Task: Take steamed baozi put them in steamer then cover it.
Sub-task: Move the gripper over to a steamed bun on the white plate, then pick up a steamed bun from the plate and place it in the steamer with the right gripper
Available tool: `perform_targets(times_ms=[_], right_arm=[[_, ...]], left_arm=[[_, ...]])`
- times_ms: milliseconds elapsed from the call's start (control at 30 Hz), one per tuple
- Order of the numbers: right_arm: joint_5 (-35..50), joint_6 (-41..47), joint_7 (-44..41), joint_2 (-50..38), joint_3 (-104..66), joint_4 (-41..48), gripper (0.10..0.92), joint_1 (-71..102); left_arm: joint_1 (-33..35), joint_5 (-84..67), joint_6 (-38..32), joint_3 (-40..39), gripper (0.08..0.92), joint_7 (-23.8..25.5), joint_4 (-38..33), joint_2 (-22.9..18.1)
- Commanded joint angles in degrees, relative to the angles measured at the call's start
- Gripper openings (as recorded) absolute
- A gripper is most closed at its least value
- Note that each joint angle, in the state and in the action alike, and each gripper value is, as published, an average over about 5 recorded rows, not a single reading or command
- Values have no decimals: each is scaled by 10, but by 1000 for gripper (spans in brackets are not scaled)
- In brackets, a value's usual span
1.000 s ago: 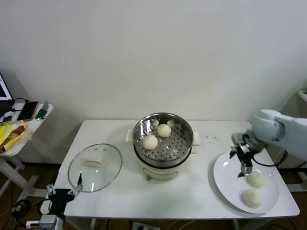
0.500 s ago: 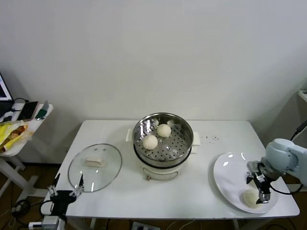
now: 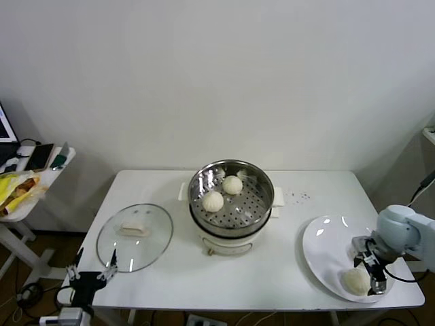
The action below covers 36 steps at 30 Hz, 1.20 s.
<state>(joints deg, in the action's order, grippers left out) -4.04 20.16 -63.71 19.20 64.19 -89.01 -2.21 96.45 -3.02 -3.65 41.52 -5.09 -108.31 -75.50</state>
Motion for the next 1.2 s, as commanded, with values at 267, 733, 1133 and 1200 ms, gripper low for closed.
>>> perform_targets(times_ms=[267,733,1133,1200], right_arm=[[-9,-2,2,21,-12,22,734,16],[-2,-108,-25,83,209,-2,704,-295],[20,-324,-39,321,301,46,697,-567],[24,-340,-40,349,284,53,693,-574]], left_arm=[[0,0,0,2,823,-1,1,0],[2,0,0,-1,823,-2,-4,2],[13,-1,-3,-2,823,-3,-8,0],[13,-1,-3,-2,823,-3,-9,0]])
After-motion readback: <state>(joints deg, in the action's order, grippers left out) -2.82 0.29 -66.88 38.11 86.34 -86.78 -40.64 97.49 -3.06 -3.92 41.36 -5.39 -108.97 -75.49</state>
